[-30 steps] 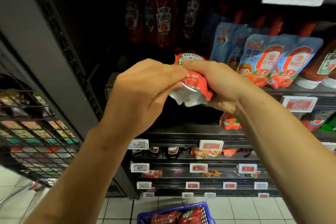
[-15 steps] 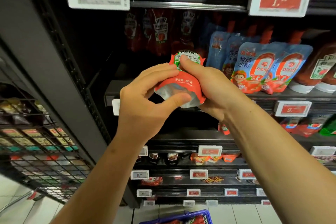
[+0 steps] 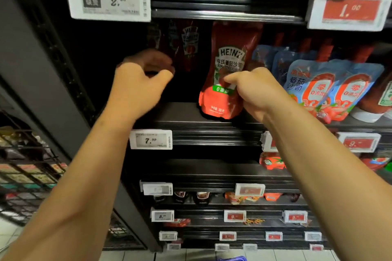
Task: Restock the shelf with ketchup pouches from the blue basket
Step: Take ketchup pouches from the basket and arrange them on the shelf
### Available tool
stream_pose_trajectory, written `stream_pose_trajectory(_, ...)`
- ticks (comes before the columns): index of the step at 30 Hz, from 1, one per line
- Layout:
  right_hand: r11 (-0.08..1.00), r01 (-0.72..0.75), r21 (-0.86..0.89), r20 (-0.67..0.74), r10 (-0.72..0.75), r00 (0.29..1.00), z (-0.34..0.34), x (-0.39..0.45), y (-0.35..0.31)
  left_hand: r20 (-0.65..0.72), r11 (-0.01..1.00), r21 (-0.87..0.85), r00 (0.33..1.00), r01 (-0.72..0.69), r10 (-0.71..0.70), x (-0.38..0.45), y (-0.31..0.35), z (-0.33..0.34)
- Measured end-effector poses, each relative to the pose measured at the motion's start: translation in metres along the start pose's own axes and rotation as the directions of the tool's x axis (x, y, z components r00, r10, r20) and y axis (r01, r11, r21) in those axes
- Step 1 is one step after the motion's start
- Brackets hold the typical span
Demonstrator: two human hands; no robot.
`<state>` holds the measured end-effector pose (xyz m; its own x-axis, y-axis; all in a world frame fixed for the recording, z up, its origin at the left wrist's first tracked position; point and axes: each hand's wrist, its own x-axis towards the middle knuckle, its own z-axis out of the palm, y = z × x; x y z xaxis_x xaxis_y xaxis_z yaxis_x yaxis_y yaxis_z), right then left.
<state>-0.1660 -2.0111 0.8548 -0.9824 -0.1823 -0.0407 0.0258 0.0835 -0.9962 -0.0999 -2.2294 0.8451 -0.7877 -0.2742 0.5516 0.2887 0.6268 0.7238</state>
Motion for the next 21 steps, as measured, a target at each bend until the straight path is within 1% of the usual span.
stream_pose_trajectory(1, 1.000, 0.010, -0.016, -0.046, -0.011, 0.999, 0.006, 0.009, 0.001, 0.010, 0.995, 0.075, 0.998, 0.060, -0.061, 0.021, -0.004, 0.004)
stream_pose_trajectory(3, 0.993, 0.109, -0.053, -0.098, -0.114, 0.989, 0.017, 0.027, 0.002, 0.015, 0.965, 0.225, 0.990, 0.131, -0.138, 0.057, -0.013, 0.024)
stream_pose_trajectory(5, 0.969, 0.178, -0.173, -0.190, -0.210, 0.959, 0.027, 0.045, 0.003, -0.036, 0.951, 0.286, 0.993, 0.118, -0.113, 0.076, -0.018, 0.052)
stream_pose_trajectory(7, 0.963, 0.170, -0.211, -0.298, -0.229, 0.927, 0.034, 0.062, 0.004, -0.104, 0.957, 0.266, 0.990, 0.115, -0.090, 0.083, -0.023, 0.075)
stream_pose_trajectory(8, 0.964, 0.162, -0.211, -0.325, -0.226, 0.918, 0.036, 0.070, 0.005, -0.128, 0.958, 0.252, 0.986, 0.137, -0.108, 0.085, -0.026, 0.083)
stream_pose_trajectory(9, 0.965, 0.161, -0.209, -0.335, -0.225, 0.915, 0.038, 0.077, 0.007, -0.143, 0.958, 0.231, 0.980, 0.168, -0.137, 0.087, -0.031, 0.090)
stream_pose_trajectory(11, 0.974, 0.183, -0.132, -0.339, -0.218, 0.915, 0.043, 0.091, 0.008, -0.163, 0.959, 0.199, 0.972, 0.202, -0.171, 0.090, -0.042, 0.097)
stream_pose_trajectory(12, 0.975, 0.203, -0.091, -0.356, -0.222, 0.908, 0.045, 0.100, 0.009, -0.158, 0.960, 0.206, 0.975, 0.189, -0.158, 0.091, -0.046, 0.099)
stream_pose_trajectory(14, 0.970, 0.232, -0.074, -0.415, -0.242, 0.877, 0.051, 0.119, 0.009, -0.104, 0.960, 0.247, 0.988, 0.134, -0.112, 0.090, -0.056, 0.103)
stream_pose_trajectory(16, 0.960, 0.272, -0.064, -0.473, -0.270, 0.839, 0.058, 0.135, 0.011, -0.069, 0.949, 0.286, 0.991, 0.130, -0.115, 0.090, -0.063, 0.105)
stream_pose_trajectory(18, 0.943, 0.324, -0.069, -0.520, -0.311, 0.796, 0.063, 0.148, 0.015, -0.060, 0.948, 0.277, 0.987, 0.157, -0.146, 0.093, -0.067, 0.106)
stream_pose_trajectory(21, 0.926, 0.350, -0.140, -0.546, -0.367, 0.753, 0.063, 0.173, 0.019, -0.055, 0.955, 0.272, 0.993, 0.117, -0.106, 0.096, -0.070, 0.107)
